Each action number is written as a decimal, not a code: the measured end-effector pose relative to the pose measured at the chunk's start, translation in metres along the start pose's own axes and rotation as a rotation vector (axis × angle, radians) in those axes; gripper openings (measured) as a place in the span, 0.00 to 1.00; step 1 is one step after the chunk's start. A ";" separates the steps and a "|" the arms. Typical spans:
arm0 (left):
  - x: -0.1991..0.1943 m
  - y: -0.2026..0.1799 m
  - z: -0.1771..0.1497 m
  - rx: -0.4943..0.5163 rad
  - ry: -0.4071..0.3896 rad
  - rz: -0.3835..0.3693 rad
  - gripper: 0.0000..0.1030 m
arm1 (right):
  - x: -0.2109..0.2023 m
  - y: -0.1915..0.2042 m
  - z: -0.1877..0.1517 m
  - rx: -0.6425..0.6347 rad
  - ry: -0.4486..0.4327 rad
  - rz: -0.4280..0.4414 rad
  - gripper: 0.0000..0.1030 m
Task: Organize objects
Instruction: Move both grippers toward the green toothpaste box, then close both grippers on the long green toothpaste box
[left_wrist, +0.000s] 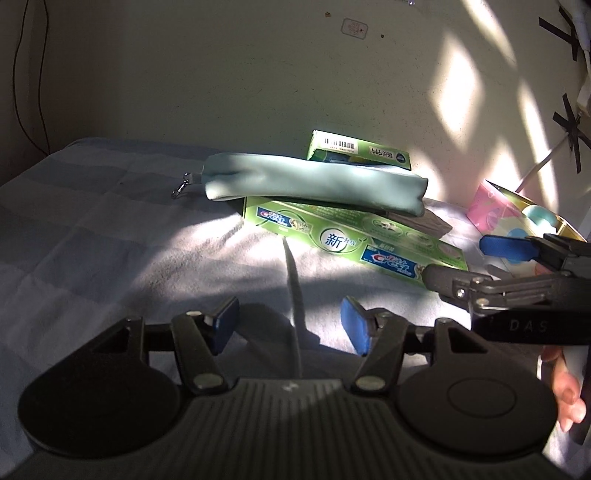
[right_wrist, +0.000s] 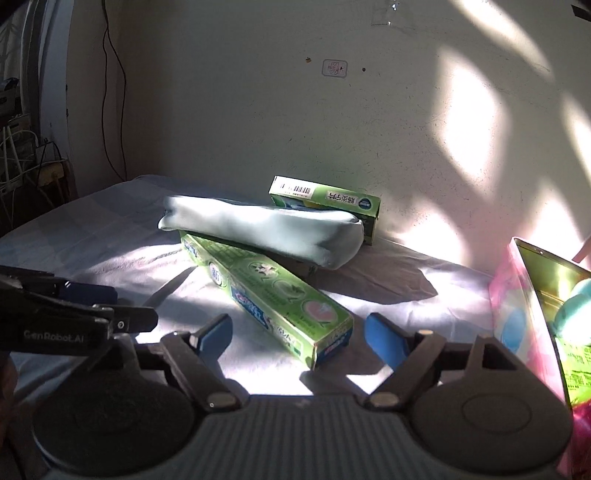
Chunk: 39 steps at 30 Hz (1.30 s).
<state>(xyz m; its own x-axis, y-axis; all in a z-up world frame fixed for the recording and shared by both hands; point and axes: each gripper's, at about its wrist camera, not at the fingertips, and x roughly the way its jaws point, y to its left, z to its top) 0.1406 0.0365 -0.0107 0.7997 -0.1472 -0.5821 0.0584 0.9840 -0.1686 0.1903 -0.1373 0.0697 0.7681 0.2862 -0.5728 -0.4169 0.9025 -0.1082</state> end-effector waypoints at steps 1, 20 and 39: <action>0.001 0.000 0.000 0.001 0.000 -0.002 0.61 | 0.011 0.000 0.003 -0.024 0.017 -0.015 0.87; -0.014 0.013 0.003 -0.059 -0.076 -0.224 0.82 | -0.125 0.015 -0.090 -0.123 0.053 0.165 0.39; -0.026 -0.083 -0.015 0.136 0.118 -0.413 0.81 | -0.199 -0.058 -0.151 0.141 -0.022 -0.038 0.59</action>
<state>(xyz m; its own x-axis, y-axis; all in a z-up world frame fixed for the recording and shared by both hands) 0.1064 -0.0432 0.0061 0.6193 -0.5335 -0.5761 0.4431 0.8432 -0.3045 -0.0118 -0.2953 0.0672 0.7931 0.2571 -0.5521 -0.3166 0.9485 -0.0132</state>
